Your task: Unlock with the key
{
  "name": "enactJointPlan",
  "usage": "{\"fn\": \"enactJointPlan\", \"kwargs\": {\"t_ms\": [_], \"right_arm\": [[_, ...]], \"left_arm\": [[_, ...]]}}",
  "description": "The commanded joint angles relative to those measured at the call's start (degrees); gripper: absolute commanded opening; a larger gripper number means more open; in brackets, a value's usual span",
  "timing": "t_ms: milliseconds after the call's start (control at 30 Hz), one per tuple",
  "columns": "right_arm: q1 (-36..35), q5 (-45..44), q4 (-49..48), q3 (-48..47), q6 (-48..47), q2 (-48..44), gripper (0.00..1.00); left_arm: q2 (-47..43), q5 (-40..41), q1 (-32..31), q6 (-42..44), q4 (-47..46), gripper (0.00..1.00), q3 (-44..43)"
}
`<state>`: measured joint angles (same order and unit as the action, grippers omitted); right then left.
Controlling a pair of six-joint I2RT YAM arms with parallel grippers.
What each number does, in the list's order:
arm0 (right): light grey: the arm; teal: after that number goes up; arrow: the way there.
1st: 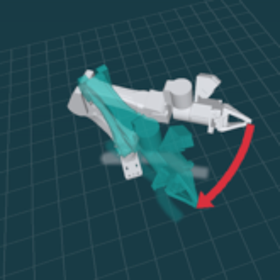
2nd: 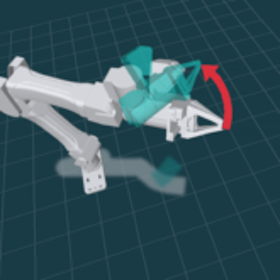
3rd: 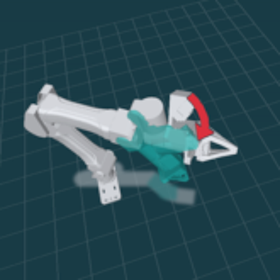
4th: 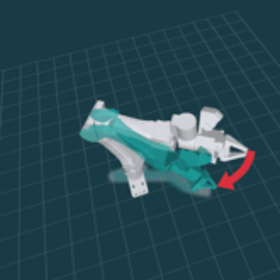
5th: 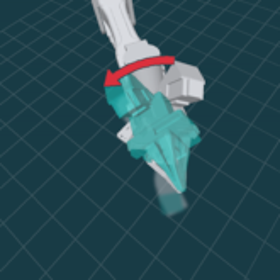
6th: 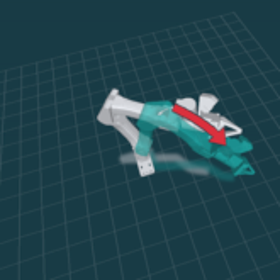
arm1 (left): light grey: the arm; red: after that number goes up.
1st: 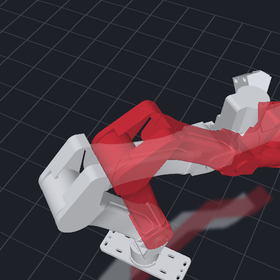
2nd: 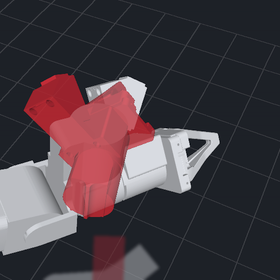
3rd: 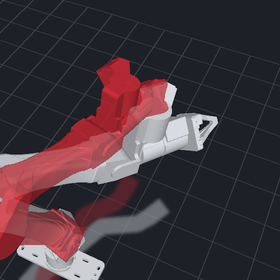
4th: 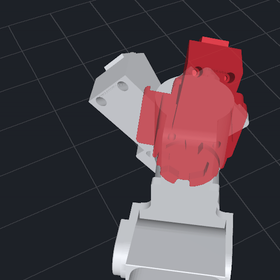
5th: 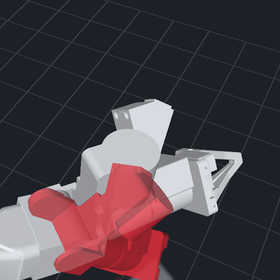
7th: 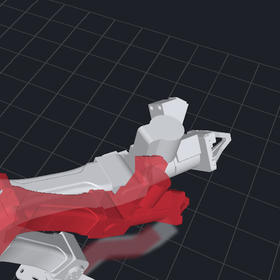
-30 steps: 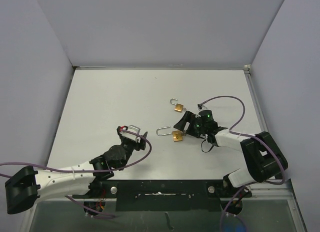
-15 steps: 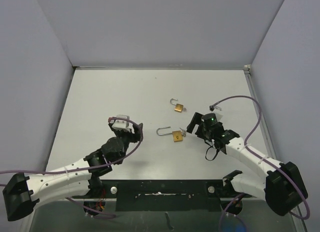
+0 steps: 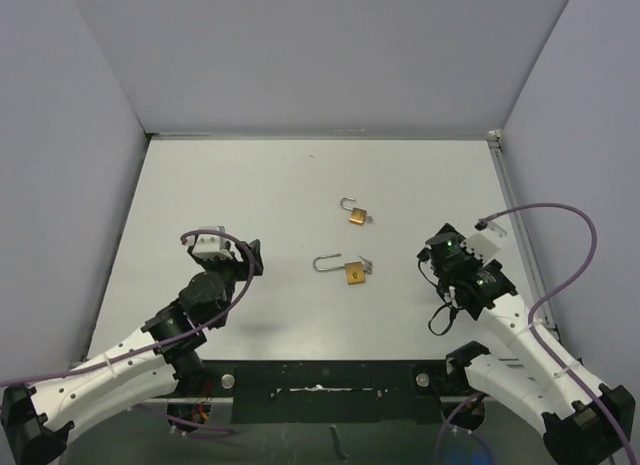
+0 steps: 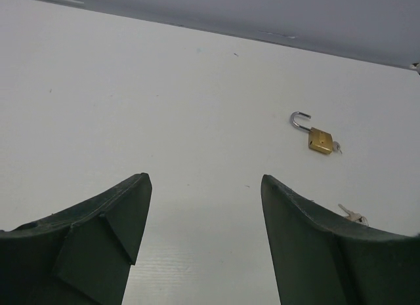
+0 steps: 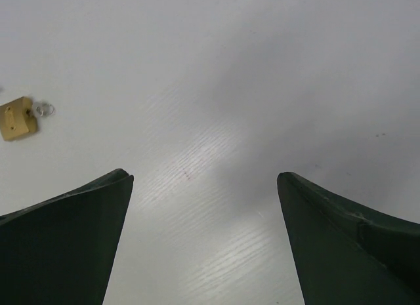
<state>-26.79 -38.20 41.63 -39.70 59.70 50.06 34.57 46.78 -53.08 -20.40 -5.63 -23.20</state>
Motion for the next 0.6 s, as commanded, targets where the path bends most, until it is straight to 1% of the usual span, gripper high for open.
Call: {"fn": "enactJointPlan", "kwargs": {"t_ms": [0,133,400,567], "right_arm": [[0.72,-10.39,10.50,-1.78,8.87,-4.67,0.98],[0.76,-9.81,10.95,-0.74,9.79,-5.72,0.98],[0.74,-10.44,13.55,-0.67,12.06,-3.37,0.97],[0.74,-9.68,11.42,0.72,11.26,-4.35,0.97]], "left_arm": [[-1.39,1.82,0.48,-0.60,1.98,0.67,-2.68],[-1.98,1.66,0.61,-0.42,3.36,0.67,-2.36],[-4.92,3.88,0.60,-2.56,4.04,0.67,0.79],[-5.31,3.41,0.59,-2.71,4.10,0.67,0.93]]}}
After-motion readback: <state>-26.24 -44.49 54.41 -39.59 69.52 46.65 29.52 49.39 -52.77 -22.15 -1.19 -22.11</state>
